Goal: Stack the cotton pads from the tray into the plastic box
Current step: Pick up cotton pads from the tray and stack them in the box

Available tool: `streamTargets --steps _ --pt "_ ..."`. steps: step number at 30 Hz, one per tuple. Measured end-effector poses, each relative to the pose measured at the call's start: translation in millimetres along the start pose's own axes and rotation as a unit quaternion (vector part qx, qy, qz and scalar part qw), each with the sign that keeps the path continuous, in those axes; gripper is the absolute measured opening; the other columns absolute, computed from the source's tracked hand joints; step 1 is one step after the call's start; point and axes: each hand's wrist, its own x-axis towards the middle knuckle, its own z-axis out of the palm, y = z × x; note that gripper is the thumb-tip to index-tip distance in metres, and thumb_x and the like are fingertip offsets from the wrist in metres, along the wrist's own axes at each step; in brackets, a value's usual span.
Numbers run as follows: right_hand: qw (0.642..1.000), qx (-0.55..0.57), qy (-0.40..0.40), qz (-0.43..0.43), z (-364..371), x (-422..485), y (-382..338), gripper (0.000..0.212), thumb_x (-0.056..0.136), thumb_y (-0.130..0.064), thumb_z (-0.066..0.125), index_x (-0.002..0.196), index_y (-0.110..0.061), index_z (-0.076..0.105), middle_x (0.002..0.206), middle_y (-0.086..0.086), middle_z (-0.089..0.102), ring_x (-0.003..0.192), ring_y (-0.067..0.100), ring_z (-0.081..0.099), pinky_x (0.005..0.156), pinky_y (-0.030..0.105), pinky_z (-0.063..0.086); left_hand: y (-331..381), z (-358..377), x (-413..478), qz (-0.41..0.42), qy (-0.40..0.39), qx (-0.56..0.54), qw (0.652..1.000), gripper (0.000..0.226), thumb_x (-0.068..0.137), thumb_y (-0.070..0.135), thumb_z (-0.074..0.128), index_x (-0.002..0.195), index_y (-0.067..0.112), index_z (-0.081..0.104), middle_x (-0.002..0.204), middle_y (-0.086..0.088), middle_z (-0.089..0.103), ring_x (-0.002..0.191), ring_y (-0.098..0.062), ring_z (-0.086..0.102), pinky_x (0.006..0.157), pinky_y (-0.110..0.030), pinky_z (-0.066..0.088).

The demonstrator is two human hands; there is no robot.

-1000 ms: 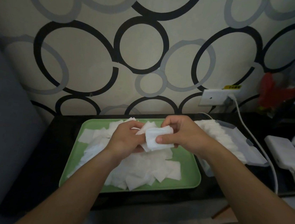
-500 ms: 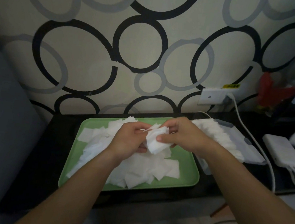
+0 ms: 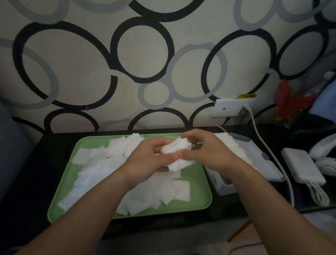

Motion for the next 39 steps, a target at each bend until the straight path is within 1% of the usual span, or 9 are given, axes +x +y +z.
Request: streamTargets --steps 5,9,12,14,17,23,27,34,39 --pt "0.999 -0.006 -0.034 -0.004 -39.2 -6.1 1.4 0.021 0.083 -0.020 0.078 0.101 -0.012 0.073 0.094 0.011 0.073 0.085 0.024 0.069 0.074 0.034 0.055 1.9 28.4 14.2 0.014 0.008 -0.091 0.996 0.026 0.089 0.004 0.072 0.109 0.020 0.070 0.108 -0.004 0.075 0.097 -0.019 0.074 0.080 -0.033 0.061" --pt "0.999 -0.020 -0.031 0.007 -71.8 -5.0 4.7 0.022 0.083 -0.018 0.078 0.100 -0.005 0.073 0.098 0.019 0.072 0.088 0.027 0.068 0.082 0.040 0.053 4.4 58.8 27.8 -0.002 0.062 -0.115 0.991 0.020 0.089 0.005 0.072 0.106 0.012 0.066 0.097 -0.009 0.076 0.080 -0.019 0.074 0.069 -0.027 0.061" --pt "0.997 -0.077 0.005 0.008 -93.6 -1.2 9.5 0.006 0.085 -0.014 0.075 0.089 -0.011 0.071 0.082 0.002 0.073 0.076 0.013 0.067 0.073 0.027 0.053 -1.2 77.6 39.5 -0.044 0.074 -0.090 0.992 0.015 0.092 0.007 0.068 0.106 0.013 0.063 0.094 -0.008 0.076 0.072 -0.020 0.074 0.065 -0.026 0.057" --pt "0.987 -0.157 0.015 0.005 -102.6 4.5 10.7 0.012 0.084 -0.013 0.076 0.079 -0.019 0.067 0.069 -0.008 0.065 0.062 0.002 0.058 0.061 0.016 0.045 -6.7 88.2 45.6 -0.067 0.066 -0.049 0.994 0.015 0.092 0.005 0.065 0.105 0.012 0.064 0.090 -0.008 0.073 0.065 -0.017 0.069 0.059 -0.024 0.053" --pt "0.965 -0.260 -0.034 0.016 -103.7 19.3 16.0 0.014 0.081 -0.012 0.076 0.086 -0.021 0.066 0.077 -0.007 0.063 0.071 0.007 0.059 0.064 0.020 0.047 -15.3 99.5 53.1 -0.057 0.046 0.041 0.996 0.018 0.089 0.002 0.063 0.101 0.013 0.072 0.074 -0.003 0.065 0.057 -0.013 0.059 0.048 -0.018 0.045" --pt "0.890 -0.434 -0.120 0.064 -84.3 37.6 13.5 0.029 0.082 -0.022 0.075 0.109 -0.014 0.066 0.095 -0.001 0.064 0.085 0.016 0.062 0.072 0.028 0.051 -30.9 103.6 61.1 -0.020 0.015 0.126 0.992 0.007 0.084 0.018 0.078 0.089 0.023 0.077 0.074 0.005 0.066 0.069 -0.012 0.062 0.076 -0.032 0.054" --pt "0.838 -0.517 -0.141 0.097 -71.1 44.9 13.7 0.031 0.084 -0.021 0.072 0.114 -0.015 0.065 0.099 0.003 0.065 0.087 0.019 0.064 0.081 0.033 0.056 -36.8 102.8 62.3 0.000 0.005 0.153 0.988 0.007 0.082 0.018 0.079 0.086 0.023 0.076 0.074 0.007 0.067 0.072 -0.010 0.063 0.080 -0.035 0.057" --pt "0.815 -0.570 -0.098 -0.041 -58.0 48.3 14.4 0.038 0.085 -0.017 0.071 0.121 -0.027 0.067 0.125 0.001 0.056 0.111 0.022 0.057 0.090 0.034 0.048 -38.2 101.7 65.6 0.010 -0.009 0.156 0.988 0.009 0.082 0.016 0.080 0.089 0.019 0.076 0.082 0.001 0.070 0.077 -0.010 0.063 0.083 -0.036 0.056" --pt "0.832 -0.548 -0.078 -0.031 -52.9 48.7 17.8 0.033 0.083 -0.011 0.071 0.113 -0.019 0.061 0.118 0.003 0.060 0.106 0.020 0.058 0.086 0.032 0.047 -38.9 101.1 67.1 0.013 -0.019 0.162 0.986 0.010 0.083 0.018 0.080 0.086 0.025 0.073 0.080 0.006 0.067 0.080 -0.012 0.064 0.085 -0.039 0.058"
